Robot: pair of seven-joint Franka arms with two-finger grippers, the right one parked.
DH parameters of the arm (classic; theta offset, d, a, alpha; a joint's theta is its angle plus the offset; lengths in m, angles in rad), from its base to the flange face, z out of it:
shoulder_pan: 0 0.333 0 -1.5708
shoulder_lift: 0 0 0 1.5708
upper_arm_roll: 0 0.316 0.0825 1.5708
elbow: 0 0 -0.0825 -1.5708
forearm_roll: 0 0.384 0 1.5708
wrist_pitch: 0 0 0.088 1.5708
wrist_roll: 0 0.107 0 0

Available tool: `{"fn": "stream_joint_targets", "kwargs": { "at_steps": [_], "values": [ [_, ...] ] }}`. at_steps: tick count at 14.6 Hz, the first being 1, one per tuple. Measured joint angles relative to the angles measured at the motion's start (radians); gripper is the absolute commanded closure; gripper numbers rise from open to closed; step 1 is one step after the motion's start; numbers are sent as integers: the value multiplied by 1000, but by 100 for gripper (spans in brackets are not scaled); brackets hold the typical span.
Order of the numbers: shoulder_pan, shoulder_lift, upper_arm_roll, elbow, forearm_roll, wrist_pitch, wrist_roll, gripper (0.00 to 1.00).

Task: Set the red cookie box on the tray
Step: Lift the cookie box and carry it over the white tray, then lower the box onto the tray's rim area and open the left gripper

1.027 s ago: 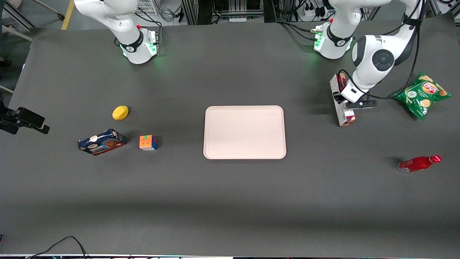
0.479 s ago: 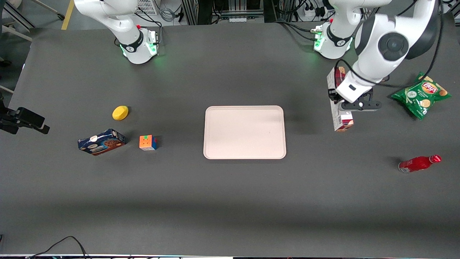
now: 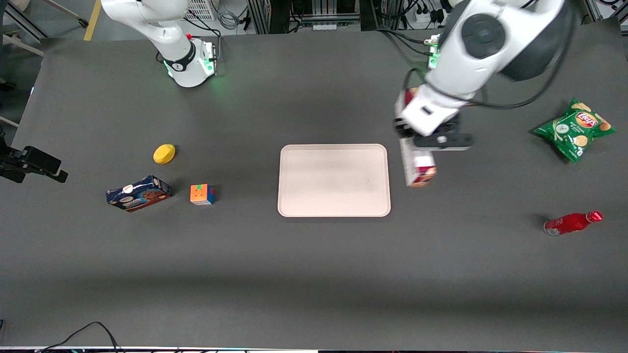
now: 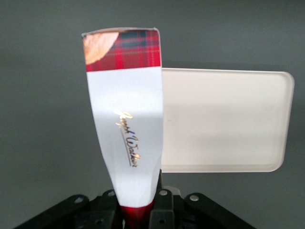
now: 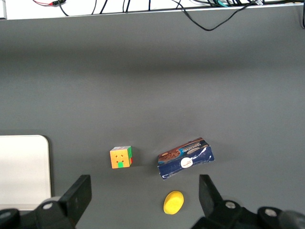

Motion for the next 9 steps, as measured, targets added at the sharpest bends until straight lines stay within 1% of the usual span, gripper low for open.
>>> {"fn": "stream_joint_targets", "kwargs": {
  "at_steps": [1,2,6,7,9],
  "values": [
    [-6,47,-37,9,10,49,-55,100],
    [-19,94,-62,13,37,94,-104,100],
    [-77,266,-106,17,241,161,-256,100],
    [-86,297,-111,16,277,168,-277,100],
    [-95,337,-113,-7,309,223,-292,100]
  ]
}}
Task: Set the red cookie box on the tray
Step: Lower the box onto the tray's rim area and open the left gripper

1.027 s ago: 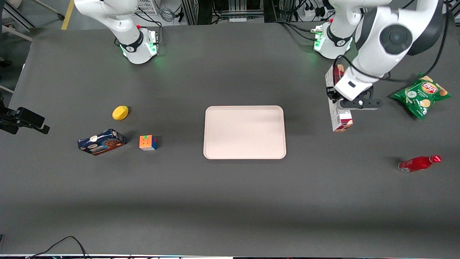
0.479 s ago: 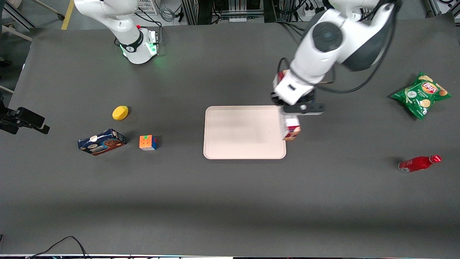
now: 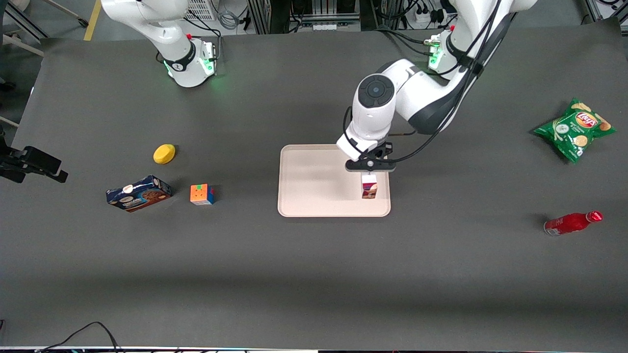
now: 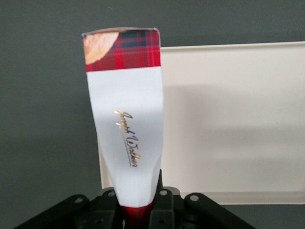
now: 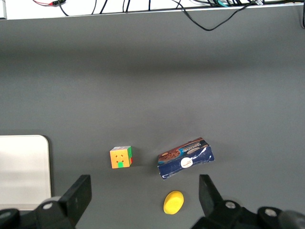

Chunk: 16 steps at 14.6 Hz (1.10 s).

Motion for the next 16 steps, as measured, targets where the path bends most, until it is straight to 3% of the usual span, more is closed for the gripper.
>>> {"fn": "stream_joint_targets", "kwargs": {
  "at_steps": [5,16],
  "values": [
    [1,35,30,-134,37,208,-4,100],
    [3,138,126,-141,87,357,-5,100]
  ]
}}
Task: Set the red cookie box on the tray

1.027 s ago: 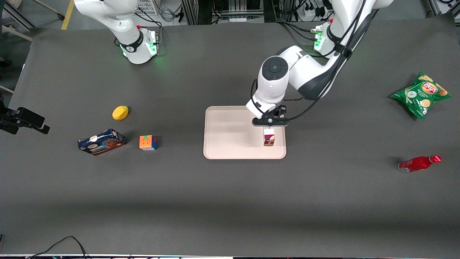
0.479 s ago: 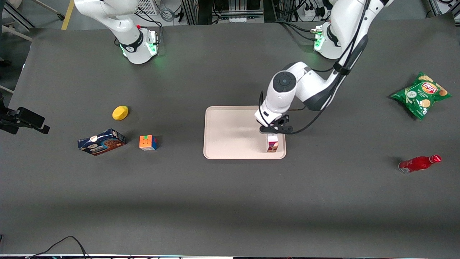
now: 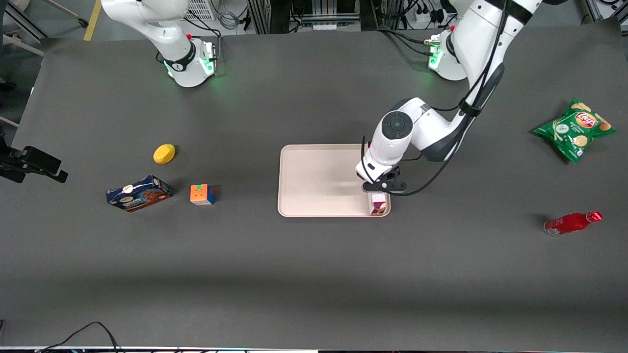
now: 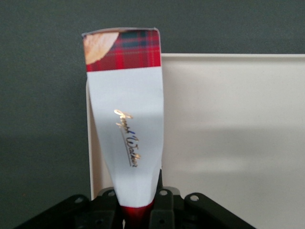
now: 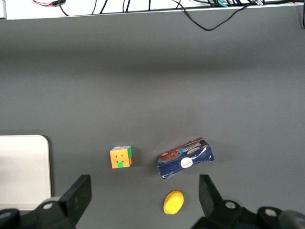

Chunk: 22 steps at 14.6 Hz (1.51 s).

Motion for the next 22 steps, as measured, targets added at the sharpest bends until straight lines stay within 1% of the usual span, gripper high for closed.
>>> {"fn": "stream_joint_targets", "kwargs": {
  "at_steps": [1,2,3,4,5,10,13,14,15,18,21,22],
  "values": [
    [0,4,3,0,0,6,0,100],
    [0,8,3,0,0,12,0,63],
    [0,9,4,0,0,14,0,29],
    [0,9,4,0,0,14,-1,8],
    [0,9,3,1,0,16,-1,0],
    [0,9,3,4,1,20,-24,0],
    [1,2,4,30,0,9,-29,0],
    [3,-7,4,51,0,-21,-29,0],
    [5,-32,4,110,0,-111,-29,0],
    [10,-89,4,210,0,-245,-24,0],
    [37,-158,7,287,-3,-363,31,0],
    [50,-177,11,310,-20,-401,57,0]
  ]
}}
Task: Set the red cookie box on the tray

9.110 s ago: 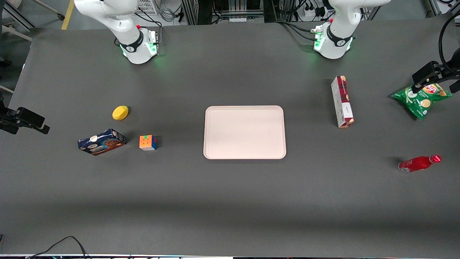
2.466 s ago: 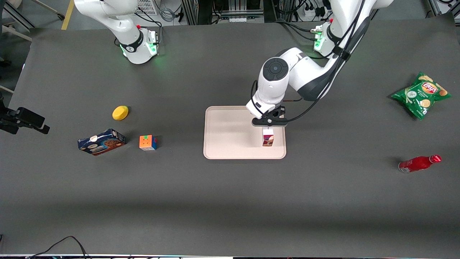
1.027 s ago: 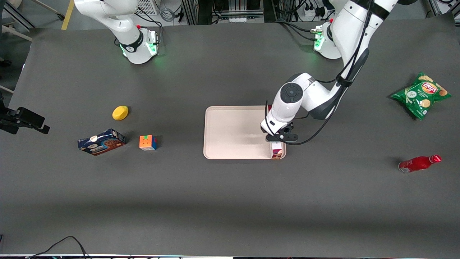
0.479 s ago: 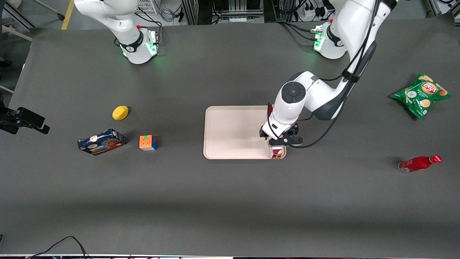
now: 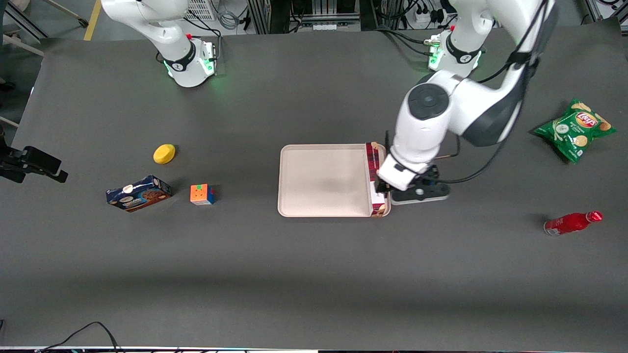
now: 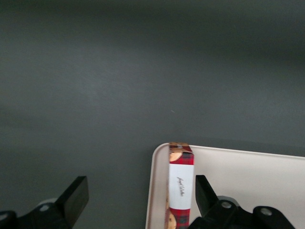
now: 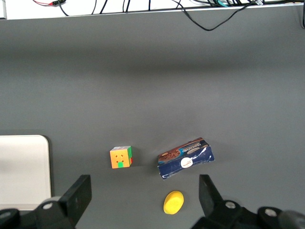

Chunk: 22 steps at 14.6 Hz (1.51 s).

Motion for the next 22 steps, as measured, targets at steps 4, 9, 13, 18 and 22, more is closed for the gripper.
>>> {"fn": "stream_joint_targets", "kwargs": {
  "at_steps": [4,9,13,18,22],
  "values": [
    [40,-100,111,77,-153,-134,232,0],
    [56,-264,292,91,-259,-316,481,0],
    [56,-359,382,90,-293,-459,592,0],
    [55,-410,467,87,-297,-498,705,0],
    [55,-409,496,76,-297,-483,750,0]
  ]
}}
